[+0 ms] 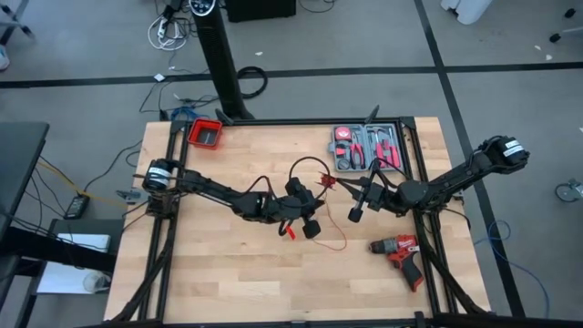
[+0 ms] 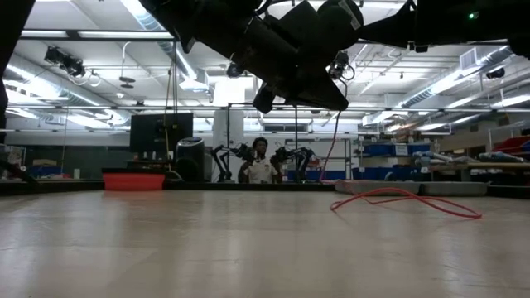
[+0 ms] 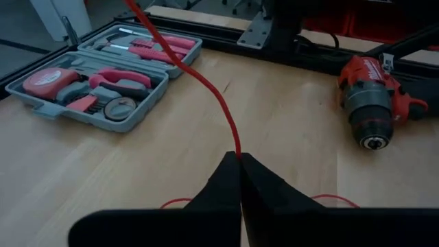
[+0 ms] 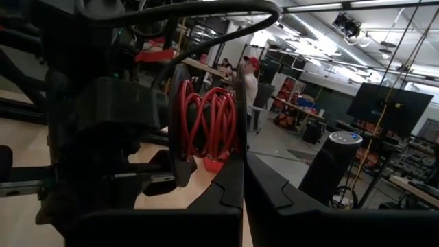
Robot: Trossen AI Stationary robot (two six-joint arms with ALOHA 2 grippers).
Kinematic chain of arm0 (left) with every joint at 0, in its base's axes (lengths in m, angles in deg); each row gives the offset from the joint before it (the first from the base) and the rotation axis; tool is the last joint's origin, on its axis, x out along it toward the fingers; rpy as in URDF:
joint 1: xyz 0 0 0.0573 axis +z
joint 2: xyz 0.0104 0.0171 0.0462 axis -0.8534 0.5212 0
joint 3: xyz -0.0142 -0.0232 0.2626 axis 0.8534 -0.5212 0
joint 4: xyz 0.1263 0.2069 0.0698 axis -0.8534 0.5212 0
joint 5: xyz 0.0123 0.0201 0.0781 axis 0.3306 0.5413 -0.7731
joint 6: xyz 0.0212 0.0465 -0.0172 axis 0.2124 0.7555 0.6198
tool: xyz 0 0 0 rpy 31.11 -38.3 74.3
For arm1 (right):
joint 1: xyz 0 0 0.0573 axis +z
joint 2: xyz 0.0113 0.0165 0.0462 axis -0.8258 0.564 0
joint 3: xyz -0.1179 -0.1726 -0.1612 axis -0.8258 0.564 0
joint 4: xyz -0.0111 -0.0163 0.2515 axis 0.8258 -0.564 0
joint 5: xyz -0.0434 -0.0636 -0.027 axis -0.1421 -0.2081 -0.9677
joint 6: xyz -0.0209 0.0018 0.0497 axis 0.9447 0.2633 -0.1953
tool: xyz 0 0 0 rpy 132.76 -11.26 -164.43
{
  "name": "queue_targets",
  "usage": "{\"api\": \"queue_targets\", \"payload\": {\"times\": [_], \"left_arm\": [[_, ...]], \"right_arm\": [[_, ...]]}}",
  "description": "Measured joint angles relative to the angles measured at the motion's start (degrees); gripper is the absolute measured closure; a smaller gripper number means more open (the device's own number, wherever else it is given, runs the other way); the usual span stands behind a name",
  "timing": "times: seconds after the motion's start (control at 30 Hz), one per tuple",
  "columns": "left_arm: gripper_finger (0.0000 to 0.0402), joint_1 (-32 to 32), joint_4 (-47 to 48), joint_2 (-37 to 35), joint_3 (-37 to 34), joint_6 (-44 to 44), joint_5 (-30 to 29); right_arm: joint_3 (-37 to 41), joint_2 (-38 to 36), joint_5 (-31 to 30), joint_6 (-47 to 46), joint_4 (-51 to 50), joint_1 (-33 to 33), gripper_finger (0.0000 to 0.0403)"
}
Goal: Coil cords
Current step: Uncoil the red wire from the black spool
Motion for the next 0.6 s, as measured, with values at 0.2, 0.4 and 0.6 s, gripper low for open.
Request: {"api": "queue_targets", "payload": {"times": [0.2, 0.4, 0.6], "left_arm": [[0.0401, 0.0, -0.1, 0.0, 0.0, 0.0, 0.0], [0.0401, 0.1, 0.1, 0.1, 1.2, 1.8, 0.0], [0.0401, 0.6, 7.5, 0.0, 6.9, 6.6, 0.1]], "right_arm": [[0.0, 0.0, 0.0, 0.0, -0.2, 0.0, 0.0403], [0.0, 0.0, 0.0, 0.0, -0.4, 0.0, 0.0403], [0.0, 0.0, -0.2, 0.6, -0.5, 0.0, 0.0403]]}}
